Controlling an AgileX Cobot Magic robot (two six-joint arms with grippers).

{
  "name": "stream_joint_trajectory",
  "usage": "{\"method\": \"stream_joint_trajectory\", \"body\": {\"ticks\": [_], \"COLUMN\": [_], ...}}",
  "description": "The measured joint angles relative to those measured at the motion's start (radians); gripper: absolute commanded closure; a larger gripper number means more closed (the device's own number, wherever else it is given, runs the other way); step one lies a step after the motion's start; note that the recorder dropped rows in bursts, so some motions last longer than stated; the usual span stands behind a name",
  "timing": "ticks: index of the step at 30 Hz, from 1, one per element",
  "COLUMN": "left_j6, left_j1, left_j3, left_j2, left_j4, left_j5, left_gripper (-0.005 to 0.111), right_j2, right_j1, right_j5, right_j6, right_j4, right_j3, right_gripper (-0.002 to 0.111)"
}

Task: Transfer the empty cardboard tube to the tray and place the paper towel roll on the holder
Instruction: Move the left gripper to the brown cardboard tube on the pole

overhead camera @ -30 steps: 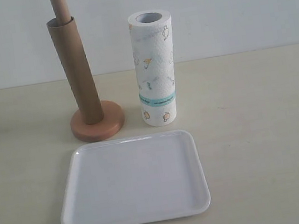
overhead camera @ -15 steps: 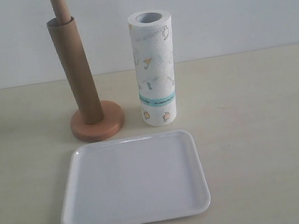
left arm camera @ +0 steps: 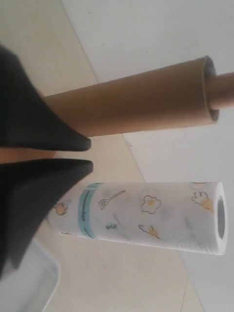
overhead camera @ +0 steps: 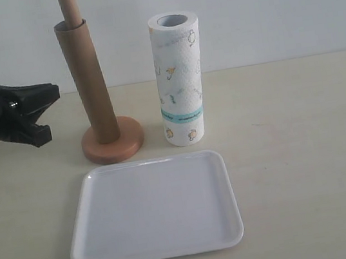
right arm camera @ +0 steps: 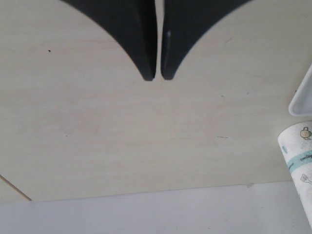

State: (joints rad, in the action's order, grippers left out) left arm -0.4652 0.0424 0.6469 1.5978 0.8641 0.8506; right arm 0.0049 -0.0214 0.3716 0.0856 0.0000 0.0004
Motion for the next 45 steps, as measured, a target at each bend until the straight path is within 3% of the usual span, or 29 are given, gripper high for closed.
{"method": "stream_joint_trajectory", "body": {"ticks": [6, 9, 21, 31, 40, 45], "left_j6": [-0.055, -0.081, -0.094, -0.119, -0.121, -0.121], "left_j1": [0.000, 0.000, 0.000, 0.067, 0.098, 0.109], "left_j3": [0.044, 0.064, 0.182, 0.305, 0.404, 0.456], "left_j2": [0.071, 0.095, 0.232, 0.347, 0.397, 0.419], "left_j4": [0.006, 0.006, -0.053, -0.132, -0.155, -0.155], "left_j5": [0.024, 0.025, 0.085, 0.051, 0.039, 0.035], "left_gripper": [0.044, 0.033, 0.031, 0.014, 0.018, 0.032], "right_j2": [0.000, 0.000, 0.000, 0.000, 0.000, 0.000], "right_j1": [0.000, 0.000, 0.000, 0.000, 0.000, 0.000], "right_j5": [0.000, 0.000, 0.000, 0.000, 0.000, 0.000], "right_j6": [0.000, 0.000, 0.000, 0.000, 0.000, 0.000], "right_j4": [0.000, 0.000, 0.000, 0.000, 0.000, 0.000], "right_j3": [0.000, 0.000, 0.000, 0.000, 0.000, 0.000], "right_gripper": [0.105, 0.105, 0.105, 0.105, 0.105, 0.105]}}
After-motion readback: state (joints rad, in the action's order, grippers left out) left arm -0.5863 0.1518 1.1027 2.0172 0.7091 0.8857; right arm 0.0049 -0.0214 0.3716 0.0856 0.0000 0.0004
